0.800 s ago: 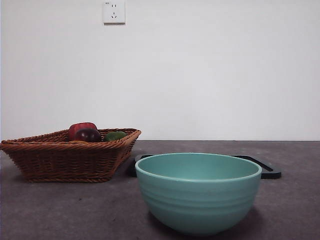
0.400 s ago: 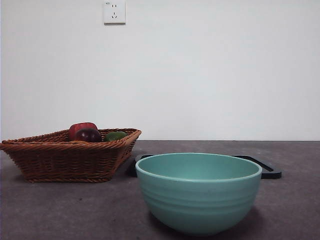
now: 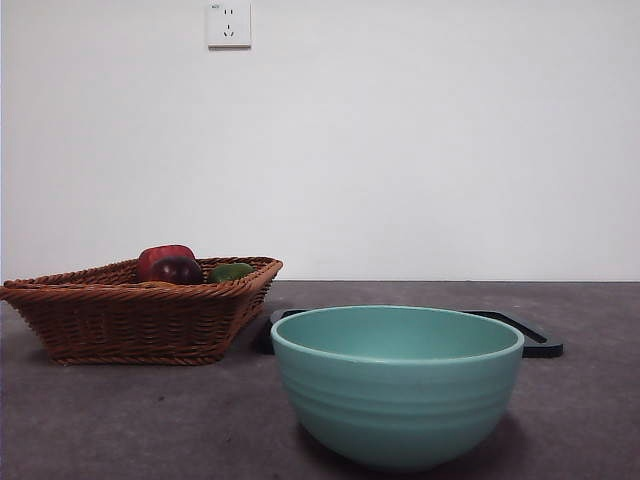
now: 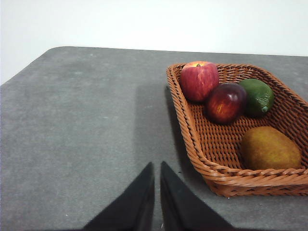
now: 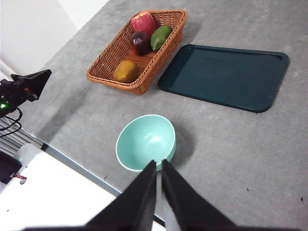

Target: Pick up the wifruite, put it on the bowl, pick up the plate, put it on desk

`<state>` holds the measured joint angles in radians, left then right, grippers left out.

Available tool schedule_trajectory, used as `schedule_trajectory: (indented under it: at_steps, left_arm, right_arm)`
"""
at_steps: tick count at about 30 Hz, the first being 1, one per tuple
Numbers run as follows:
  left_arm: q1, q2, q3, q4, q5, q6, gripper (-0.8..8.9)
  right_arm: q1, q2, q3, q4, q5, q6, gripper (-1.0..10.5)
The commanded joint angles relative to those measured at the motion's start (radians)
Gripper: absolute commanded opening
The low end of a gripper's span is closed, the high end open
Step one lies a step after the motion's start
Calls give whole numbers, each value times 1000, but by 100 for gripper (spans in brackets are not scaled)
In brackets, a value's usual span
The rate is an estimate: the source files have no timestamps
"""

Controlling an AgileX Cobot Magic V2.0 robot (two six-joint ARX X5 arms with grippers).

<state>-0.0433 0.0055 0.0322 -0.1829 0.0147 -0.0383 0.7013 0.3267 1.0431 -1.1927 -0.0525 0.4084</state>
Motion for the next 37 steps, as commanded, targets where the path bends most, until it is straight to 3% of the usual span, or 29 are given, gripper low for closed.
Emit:
schedule_trajectory:
  at_steps: [1, 18, 21, 24, 26, 31, 37]
  left_arm:
    - [1, -2, -21, -5, 10, 16, 19]
    - [1, -2, -21, -5, 10, 16, 19]
    - [1, -2, -20, -5, 10, 16, 19]
    - [1, -2, -21, -5, 10, 16, 19]
    - [1, -2, -21, -5, 10, 16, 19]
    - [1, -2, -20, -5, 10, 16, 19]
    - [1, -2, -21, -5, 10, 16, 19]
  right_arm:
    - [10, 2, 15, 10, 1, -8, 10]
    - [10, 2, 15, 11, 1, -9, 10]
    - [-57, 2, 9, 23, 65, -171, 10]
    - [-183, -15, -80, 174, 115, -312, 10]
    - [-297, -60, -223, 401, 153, -392, 10]
    - [-522, -186, -560, 856, 155, -382, 10]
    - [-626, -257, -829, 1008, 158, -389, 10]
